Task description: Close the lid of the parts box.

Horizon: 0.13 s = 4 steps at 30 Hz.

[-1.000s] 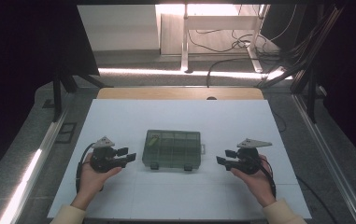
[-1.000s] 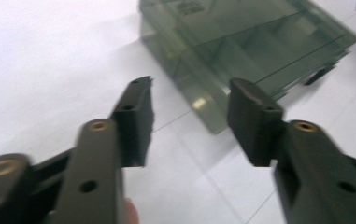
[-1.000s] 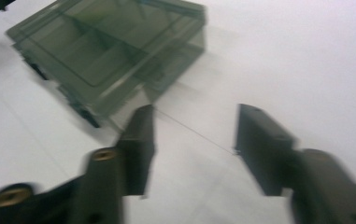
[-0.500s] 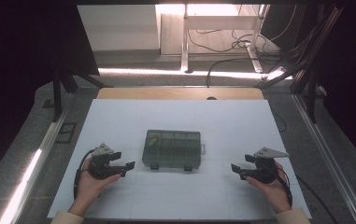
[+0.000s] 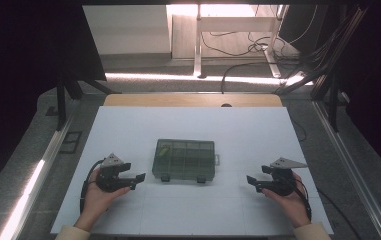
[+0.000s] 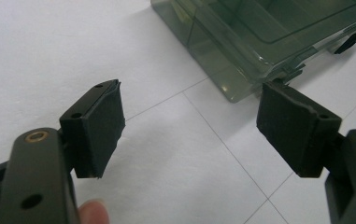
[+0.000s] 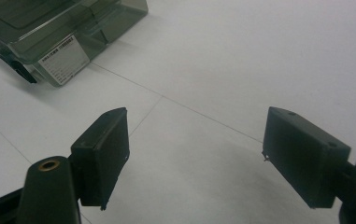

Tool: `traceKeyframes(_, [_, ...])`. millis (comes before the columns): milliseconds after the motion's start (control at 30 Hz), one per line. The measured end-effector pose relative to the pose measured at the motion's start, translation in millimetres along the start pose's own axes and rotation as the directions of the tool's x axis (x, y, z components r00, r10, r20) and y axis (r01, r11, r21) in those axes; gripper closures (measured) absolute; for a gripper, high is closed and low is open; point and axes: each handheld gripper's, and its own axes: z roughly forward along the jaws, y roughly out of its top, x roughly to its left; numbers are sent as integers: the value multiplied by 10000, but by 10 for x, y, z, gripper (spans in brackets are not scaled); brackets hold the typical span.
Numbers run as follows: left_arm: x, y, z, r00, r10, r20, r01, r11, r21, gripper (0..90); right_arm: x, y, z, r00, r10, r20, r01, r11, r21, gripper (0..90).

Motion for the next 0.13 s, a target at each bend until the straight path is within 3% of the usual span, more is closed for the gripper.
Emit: traceKeyframes(133, [-5,5,13,10000,44,-9,-44,10000,54,235,0,-4,7,10000,-42,47,42,10000,-3,227])
